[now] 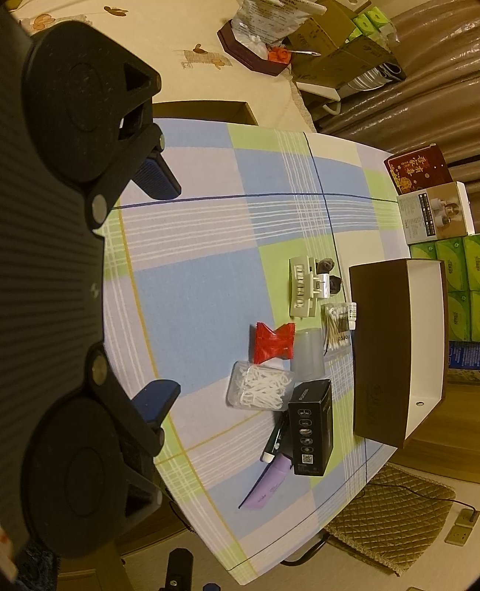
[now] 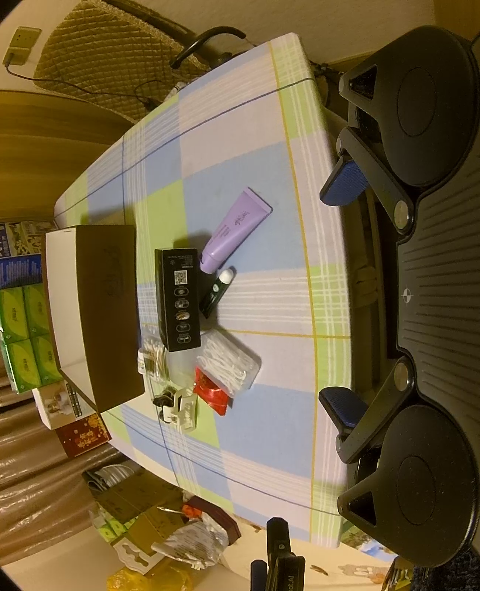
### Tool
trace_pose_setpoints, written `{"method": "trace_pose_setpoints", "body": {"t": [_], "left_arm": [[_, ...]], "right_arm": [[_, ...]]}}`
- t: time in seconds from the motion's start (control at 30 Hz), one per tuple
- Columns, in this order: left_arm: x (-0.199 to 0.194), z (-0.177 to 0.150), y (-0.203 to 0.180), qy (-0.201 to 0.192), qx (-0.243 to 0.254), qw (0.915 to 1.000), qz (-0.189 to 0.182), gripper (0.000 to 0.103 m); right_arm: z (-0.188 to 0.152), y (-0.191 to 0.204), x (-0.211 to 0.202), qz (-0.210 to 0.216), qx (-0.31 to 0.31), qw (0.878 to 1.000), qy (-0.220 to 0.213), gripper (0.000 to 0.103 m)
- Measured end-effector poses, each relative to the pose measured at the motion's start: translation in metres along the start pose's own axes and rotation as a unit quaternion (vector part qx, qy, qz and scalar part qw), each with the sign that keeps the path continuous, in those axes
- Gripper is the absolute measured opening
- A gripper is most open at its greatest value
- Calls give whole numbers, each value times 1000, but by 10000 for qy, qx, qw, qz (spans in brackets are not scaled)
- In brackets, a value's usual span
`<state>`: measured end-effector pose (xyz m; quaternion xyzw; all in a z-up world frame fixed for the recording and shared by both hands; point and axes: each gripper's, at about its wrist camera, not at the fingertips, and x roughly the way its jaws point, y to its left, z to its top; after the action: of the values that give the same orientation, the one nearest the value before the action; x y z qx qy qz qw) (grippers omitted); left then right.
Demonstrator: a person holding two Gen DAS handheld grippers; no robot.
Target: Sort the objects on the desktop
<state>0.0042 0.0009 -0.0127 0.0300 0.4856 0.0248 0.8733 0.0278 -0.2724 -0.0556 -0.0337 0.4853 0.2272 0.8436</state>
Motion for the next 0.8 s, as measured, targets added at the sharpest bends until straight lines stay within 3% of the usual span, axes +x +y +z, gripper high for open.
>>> {"method": "trace_pose_setpoints", "body": {"t": [0.8], "left_arm": [[11, 19, -6, 72, -7, 10000, 39, 102]], "right_arm": [[17, -8, 8, 60, -126, 9999, -25, 101]]}}
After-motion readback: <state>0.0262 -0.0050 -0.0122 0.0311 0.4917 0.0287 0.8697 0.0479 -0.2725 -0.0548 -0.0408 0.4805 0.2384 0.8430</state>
